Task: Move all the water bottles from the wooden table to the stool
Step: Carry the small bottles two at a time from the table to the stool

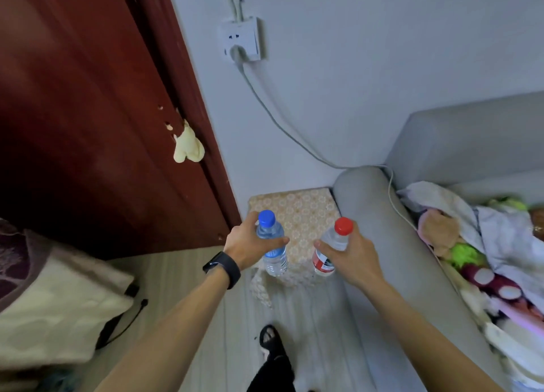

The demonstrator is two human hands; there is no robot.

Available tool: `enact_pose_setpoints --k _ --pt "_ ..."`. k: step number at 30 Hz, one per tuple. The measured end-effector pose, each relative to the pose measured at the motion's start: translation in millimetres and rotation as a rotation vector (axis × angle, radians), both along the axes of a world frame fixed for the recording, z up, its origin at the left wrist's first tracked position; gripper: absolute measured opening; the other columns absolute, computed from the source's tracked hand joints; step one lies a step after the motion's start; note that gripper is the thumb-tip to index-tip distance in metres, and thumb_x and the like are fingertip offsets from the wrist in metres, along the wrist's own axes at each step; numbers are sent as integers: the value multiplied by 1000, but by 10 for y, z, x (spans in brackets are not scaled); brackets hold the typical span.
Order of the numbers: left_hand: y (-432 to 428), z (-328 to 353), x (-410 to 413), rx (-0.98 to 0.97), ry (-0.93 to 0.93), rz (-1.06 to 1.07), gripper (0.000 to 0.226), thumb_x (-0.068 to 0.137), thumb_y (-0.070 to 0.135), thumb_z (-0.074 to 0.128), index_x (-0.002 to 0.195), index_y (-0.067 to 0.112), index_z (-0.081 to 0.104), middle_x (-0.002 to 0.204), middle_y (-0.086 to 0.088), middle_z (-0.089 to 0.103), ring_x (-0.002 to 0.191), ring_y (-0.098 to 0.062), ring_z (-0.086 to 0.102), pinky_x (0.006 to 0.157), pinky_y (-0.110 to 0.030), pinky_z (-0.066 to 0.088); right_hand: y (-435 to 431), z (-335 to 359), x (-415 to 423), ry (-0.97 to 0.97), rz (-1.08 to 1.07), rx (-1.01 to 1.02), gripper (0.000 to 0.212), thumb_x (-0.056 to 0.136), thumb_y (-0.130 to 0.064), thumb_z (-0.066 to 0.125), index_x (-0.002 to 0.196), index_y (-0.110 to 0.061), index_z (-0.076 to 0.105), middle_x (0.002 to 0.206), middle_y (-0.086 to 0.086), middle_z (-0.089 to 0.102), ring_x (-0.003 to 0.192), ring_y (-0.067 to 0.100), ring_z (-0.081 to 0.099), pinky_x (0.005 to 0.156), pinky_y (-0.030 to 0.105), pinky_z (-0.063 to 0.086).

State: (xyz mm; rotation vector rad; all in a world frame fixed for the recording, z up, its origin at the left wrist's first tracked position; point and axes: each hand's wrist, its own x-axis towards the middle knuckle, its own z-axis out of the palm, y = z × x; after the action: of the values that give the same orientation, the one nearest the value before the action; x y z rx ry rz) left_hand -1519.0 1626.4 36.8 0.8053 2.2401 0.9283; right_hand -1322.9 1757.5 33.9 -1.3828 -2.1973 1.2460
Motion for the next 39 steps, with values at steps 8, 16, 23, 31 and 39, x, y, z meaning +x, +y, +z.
enact_pose_setpoints --k 8,16,23,31,39 --pt "1227 -510 -703 -73 -16 -46 61 70 56 82 115 32 50 96 12 65 87 -14 64 74 -29 53 1094 -528 -700 -41 -46 -88 56 76 -50 79 117 -34 44 102 -6 61 93 20 61 82 33 48" --pt "2163 -1211 -1134 -139 -93 -63 61 72 55 81 119 33 50 102 11 62 87 -17 61 70 -28 50 1975 -1151 -1077 -163 -91 -153 50 79 -45 79 117 -29 51 87 -16 56 81 14 54 67 24 38" --pt "2689 -2083 -1292 -200 -168 31 61 71 49 85 118 34 49 102 9 67 85 -16 65 66 -23 51 2732 -2009 -1458 -275 51 -205 44 75 -39 82 107 -34 52 97 -11 61 90 15 59 78 29 46" --pt "3072 -2905 -1265 -264 -175 61 62 71 39 87 125 35 56 108 10 69 95 -15 66 81 -30 56 3192 -2900 -1689 -220 155 -220 62 76 -35 85 131 -30 57 123 -12 60 112 10 58 91 21 42" --pt "3132 -3161 -1129 -236 -135 123 72 72 46 83 134 41 48 119 14 64 101 -10 63 84 -31 54 3121 -3204 -1677 -201 219 -152 74 83 -37 78 147 -28 41 148 -6 46 133 14 46 104 22 37"
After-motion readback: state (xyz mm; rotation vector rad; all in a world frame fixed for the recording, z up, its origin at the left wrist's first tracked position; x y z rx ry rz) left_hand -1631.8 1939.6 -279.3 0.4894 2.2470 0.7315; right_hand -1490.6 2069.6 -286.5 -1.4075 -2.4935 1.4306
